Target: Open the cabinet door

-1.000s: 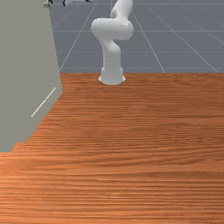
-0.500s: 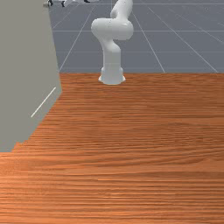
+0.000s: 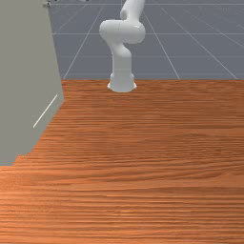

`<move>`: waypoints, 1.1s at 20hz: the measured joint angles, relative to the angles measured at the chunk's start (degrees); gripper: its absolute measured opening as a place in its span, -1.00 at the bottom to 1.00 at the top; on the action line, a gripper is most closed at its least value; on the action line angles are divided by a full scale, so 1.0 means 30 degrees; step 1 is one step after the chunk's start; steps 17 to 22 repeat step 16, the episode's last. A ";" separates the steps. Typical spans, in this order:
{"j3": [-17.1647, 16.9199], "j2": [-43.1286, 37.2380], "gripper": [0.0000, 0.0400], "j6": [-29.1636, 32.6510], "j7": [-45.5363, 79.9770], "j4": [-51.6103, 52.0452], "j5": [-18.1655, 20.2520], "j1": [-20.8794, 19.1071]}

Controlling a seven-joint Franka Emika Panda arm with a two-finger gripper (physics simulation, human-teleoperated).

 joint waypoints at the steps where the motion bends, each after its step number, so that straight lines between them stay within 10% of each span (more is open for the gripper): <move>1: 0.0146 -0.0006 0.99 0.0142 0.0043 -0.0161 -0.0005 0.0105; 10: 0.2715 -0.1005 1.00 0.0745 0.1715 -0.1742 0.0185 0.0070; 16: 0.9468 -0.0707 1.00 0.2044 0.6569 -0.2696 0.1034 0.0921; 22: 0.9468 -0.0707 1.00 0.2044 0.6569 -0.2696 0.1034 0.0921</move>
